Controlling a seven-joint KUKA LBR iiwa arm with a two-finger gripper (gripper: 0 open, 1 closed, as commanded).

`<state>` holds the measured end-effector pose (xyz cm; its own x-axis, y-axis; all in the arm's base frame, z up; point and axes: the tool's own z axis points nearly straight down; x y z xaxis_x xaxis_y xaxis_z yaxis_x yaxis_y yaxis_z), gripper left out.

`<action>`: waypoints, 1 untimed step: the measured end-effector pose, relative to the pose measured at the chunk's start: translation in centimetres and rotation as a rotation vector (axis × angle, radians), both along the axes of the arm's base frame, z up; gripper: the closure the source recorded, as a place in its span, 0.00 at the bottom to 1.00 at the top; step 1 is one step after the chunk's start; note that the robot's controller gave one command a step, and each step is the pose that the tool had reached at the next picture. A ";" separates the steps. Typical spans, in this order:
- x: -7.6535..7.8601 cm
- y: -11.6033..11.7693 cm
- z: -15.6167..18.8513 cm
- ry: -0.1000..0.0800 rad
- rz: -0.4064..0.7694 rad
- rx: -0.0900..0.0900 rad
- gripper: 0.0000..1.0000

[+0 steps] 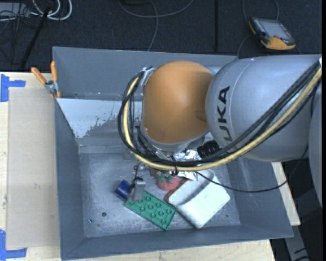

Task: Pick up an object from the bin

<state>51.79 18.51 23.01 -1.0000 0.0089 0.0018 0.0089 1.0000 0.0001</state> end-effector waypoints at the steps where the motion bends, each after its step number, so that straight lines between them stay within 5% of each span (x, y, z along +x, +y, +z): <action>1: -0.9 -0.8 -14.8 0.004 0.113 -0.002 0.00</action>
Offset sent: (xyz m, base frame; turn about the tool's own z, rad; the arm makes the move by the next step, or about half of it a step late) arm -0.0075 -0.0082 -0.1434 -0.1131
